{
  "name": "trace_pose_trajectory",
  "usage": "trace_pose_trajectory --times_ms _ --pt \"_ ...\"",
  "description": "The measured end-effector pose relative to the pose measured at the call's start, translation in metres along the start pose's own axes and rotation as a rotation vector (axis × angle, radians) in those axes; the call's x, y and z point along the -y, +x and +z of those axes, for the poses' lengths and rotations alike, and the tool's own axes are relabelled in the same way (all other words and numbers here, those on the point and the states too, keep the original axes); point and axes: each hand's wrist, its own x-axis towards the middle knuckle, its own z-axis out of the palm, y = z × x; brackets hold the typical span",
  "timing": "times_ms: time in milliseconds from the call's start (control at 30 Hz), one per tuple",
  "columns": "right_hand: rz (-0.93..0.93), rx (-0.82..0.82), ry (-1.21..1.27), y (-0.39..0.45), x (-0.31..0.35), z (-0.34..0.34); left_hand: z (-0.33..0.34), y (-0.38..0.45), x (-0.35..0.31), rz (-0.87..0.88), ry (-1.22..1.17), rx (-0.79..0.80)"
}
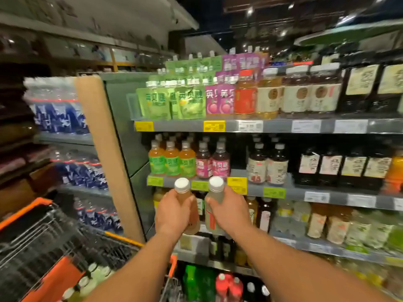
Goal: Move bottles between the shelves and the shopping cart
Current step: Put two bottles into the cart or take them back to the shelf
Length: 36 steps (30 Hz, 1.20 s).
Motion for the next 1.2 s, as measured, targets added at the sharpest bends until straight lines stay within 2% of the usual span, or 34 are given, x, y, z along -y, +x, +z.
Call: trace_pose_trajectory --times_ms 133,567,767,1200 --pt "0.083 -0.131 -0.048 0.006 -0.067 -0.110 0.071 -0.026 -0.099 0.096 -0.046 0.091" --pt "0.222 -0.336 -0.219 -0.031 -0.250 -0.400 0.264 -0.168 -0.352 0.283 -0.091 0.379" --pt "0.285 -0.415 -0.284 -0.045 -0.329 -0.510 0.340 -0.243 -0.455 0.372 -0.122 0.509" --pt "0.580 -0.711 -0.341 -0.101 -0.488 -0.710 0.501 -0.380 -0.642 0.676 -0.161 0.732"
